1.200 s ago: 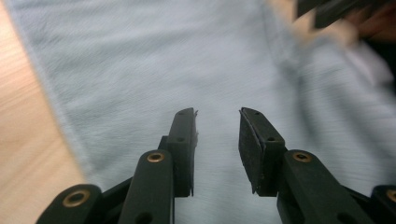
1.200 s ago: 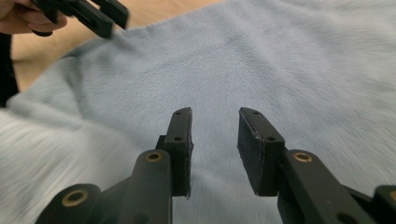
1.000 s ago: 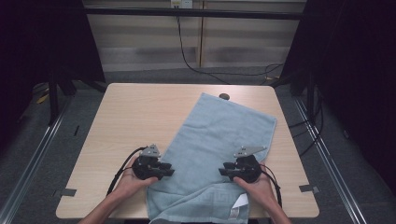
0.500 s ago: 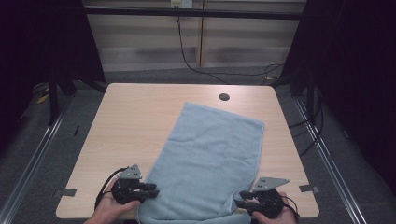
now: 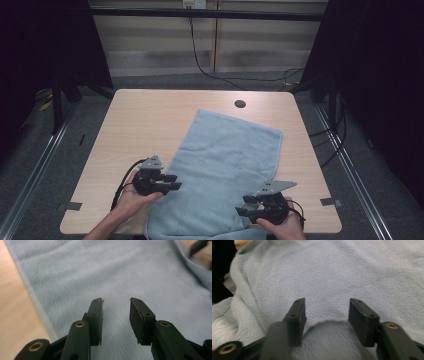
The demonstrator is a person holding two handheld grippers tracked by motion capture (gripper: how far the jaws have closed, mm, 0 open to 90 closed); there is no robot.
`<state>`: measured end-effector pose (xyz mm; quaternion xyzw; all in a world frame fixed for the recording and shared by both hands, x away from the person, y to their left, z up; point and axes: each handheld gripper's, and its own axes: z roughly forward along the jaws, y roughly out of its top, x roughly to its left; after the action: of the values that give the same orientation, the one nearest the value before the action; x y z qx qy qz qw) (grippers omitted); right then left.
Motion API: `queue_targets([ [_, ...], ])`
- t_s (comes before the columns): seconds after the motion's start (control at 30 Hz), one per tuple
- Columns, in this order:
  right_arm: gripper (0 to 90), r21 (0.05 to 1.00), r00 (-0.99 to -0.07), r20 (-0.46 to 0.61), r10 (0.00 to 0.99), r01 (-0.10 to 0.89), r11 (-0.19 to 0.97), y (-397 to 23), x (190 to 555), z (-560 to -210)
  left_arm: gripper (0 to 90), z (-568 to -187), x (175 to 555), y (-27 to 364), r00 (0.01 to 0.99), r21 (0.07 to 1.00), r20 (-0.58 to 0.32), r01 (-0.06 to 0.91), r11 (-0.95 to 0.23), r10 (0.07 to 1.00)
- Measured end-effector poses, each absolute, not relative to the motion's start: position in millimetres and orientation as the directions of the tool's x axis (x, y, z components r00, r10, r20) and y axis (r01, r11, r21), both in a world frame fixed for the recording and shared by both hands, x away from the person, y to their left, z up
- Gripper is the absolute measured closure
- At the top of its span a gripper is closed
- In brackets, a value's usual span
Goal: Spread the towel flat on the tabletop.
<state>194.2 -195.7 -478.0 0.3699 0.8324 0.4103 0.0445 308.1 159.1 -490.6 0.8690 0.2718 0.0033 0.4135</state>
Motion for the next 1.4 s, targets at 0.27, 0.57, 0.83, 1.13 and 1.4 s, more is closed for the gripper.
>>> queue_targets([
  [0.27,72.9,0.676,-0.724,0.134,0.677,0.566,0.471,-192,188,-491,68.7,-500,306,158,0.866,0.717,-0.092,0.401,-0.571,0.492],
  [0.57,88.0,0.734,-0.659,0.115,0.743,0.561,0.383,-229,172,-474,70.5,-502,284,193,0.825,0.725,-0.162,0.472,-0.502,0.542],
  [0.83,85.1,0.726,-0.620,0.074,0.781,0.571,0.384,-235,183,-478,69.4,-501,284,191,0.821,0.725,-0.142,0.466,-0.506,0.553],
  [1.13,68.4,0.725,-0.574,0.065,0.816,0.589,0.357,-234,221,-478,60.2,-501,334,183,0.770,0.717,-0.208,0.539,-0.442,0.603],
  [1.4,61.1,0.783,-0.597,0.122,0.793,0.548,0.293,-221,265,-464,59.1,-497,362,182,0.719,0.737,-0.223,0.567,-0.369,0.658],
])
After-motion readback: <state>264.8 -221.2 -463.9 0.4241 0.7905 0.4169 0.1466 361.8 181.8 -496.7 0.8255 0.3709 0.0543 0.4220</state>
